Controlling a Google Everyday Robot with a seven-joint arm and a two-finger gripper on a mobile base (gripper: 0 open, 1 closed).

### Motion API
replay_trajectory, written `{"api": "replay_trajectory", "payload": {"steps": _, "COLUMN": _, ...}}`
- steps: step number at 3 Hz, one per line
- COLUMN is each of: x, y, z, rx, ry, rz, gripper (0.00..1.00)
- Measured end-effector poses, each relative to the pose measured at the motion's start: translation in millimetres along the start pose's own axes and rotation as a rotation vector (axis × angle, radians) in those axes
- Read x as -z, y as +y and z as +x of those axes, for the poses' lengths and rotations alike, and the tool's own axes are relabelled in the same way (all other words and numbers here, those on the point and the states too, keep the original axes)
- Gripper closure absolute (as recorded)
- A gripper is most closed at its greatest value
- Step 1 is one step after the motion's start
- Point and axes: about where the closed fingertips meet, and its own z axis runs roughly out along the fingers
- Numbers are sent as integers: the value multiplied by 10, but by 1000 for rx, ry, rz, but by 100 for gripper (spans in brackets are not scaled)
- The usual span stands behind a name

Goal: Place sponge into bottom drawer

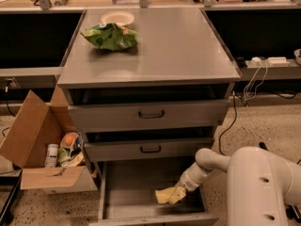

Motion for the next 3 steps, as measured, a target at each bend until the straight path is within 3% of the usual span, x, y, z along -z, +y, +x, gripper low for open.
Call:
{"api": "replay_trajectory", "payload": {"steps": 2, "x": -103, "y": -121, "z": -95, "rx": 59, "ry": -84, "rz": 69, "gripper": 100}}
{"api": "replay_trajectory", "payload": {"steps": 3, "x": -205, "y": -204, "z": -138, "rx": 70, "ry": -94, "rz": 73, "gripper": 100}}
